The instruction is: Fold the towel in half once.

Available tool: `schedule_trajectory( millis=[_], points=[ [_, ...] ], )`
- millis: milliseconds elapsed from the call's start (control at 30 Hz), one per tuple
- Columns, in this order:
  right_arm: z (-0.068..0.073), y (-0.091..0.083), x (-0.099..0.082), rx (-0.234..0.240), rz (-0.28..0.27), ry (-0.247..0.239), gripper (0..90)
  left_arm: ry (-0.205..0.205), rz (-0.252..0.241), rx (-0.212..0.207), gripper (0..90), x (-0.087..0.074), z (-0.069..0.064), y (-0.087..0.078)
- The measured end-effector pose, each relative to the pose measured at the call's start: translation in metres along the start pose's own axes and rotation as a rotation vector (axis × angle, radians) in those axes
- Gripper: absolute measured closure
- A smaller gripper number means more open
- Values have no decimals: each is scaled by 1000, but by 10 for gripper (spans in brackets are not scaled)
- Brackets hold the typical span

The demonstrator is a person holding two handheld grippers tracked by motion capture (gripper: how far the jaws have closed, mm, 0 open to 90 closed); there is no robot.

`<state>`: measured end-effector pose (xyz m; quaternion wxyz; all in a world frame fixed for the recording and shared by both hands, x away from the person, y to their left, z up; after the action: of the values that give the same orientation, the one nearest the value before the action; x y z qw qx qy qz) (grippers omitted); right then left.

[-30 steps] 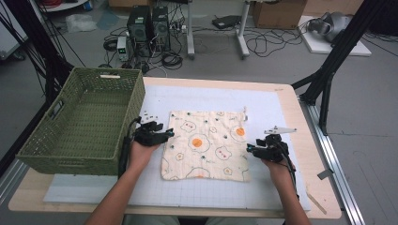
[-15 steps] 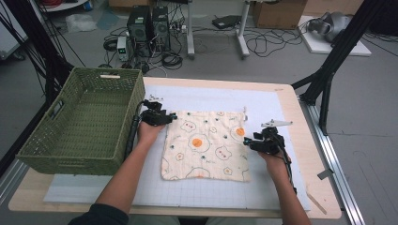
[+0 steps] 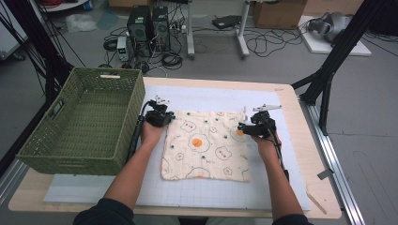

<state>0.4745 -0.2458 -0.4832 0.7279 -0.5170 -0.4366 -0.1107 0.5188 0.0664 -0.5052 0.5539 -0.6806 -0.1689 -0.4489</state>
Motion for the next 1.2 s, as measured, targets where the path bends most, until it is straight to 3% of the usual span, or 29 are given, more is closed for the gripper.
schedule_trajectory(
  millis=[100, 367, 467, 533, 633, 700, 767, 867, 1000, 1200],
  points=[
    [-4, 9, 2, -5, -2, 13, 319, -13, -1, -10, 871, 0, 0, 0],
    [-7, 31, 8, -22, 25, 44, 303, -55, 4, -26, 876, 0, 3, -1],
    [-6, 38, 10, -23, 54, 46, 427, -84, 3, -34, 876, 0, 3, -1],
    [-7, 41, 6, -56, 100, 32, 497, -106, 9, -41, 876, -1, 4, -1],
    [-9, 41, 7, -47, 81, 72, 632, -113, 14, -45, 877, -2, 5, -2],
    [-7, 41, 7, -18, 80, 75, 792, -110, 15, -45, 878, -2, 5, -2],
    [-3, 41, 8, 8, 86, 62, 860, -128, 17, -44, 879, -2, 6, -2],
    [-2, 41, 11, -8, 76, 13, 871, -140, -6, -28, 879, 2, 9, -4],
    [-8, 32, 23, -27, -16, 33, 870, -174, -87, -21, 879, 15, 17, -12],
    [-5, 27, 29, -9, -44, 9, 868, -197, -114, -37, 879, 19, 19, -18]
  ],
)
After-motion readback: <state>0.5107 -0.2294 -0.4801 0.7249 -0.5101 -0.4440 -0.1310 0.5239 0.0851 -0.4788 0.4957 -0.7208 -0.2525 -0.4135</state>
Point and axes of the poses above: each handheld gripper's, and its own axes: y roughly forward along the jaws, x roughly out of its top, z roughly to its left, the point moved 9 cm from there along y, roughly forward along the jaws, and after that the axes turned 5 degrees about x, right-handed, at the moved point
